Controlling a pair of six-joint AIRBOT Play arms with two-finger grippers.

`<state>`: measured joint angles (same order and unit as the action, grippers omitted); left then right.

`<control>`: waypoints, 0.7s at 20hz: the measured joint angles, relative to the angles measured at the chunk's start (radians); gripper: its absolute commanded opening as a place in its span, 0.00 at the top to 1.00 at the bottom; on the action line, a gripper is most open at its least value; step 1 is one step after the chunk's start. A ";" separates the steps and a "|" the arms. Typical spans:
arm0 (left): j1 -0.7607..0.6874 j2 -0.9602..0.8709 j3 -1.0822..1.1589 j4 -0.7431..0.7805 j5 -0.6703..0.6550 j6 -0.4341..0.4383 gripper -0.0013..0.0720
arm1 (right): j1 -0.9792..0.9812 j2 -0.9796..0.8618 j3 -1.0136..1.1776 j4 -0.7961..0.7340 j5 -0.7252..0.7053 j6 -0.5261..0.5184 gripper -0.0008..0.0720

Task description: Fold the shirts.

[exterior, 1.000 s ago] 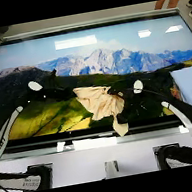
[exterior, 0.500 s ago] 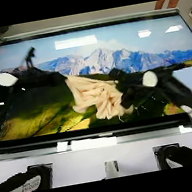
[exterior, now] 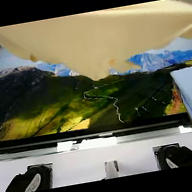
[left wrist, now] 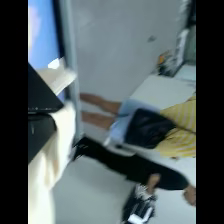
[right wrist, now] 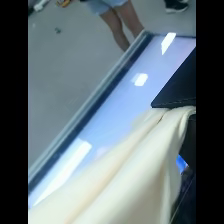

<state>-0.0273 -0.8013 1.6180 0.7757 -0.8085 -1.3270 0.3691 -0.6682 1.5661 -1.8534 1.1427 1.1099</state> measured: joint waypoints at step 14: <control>-0.011 -0.395 0.019 0.039 0.123 0.044 0.93 | 0.001 -0.290 -0.224 0.232 0.327 0.068 0.95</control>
<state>-0.0380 -1.1965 1.6371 0.8143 -0.6857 -1.2831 0.3698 -0.9581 1.3422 -1.6215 1.4693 1.1774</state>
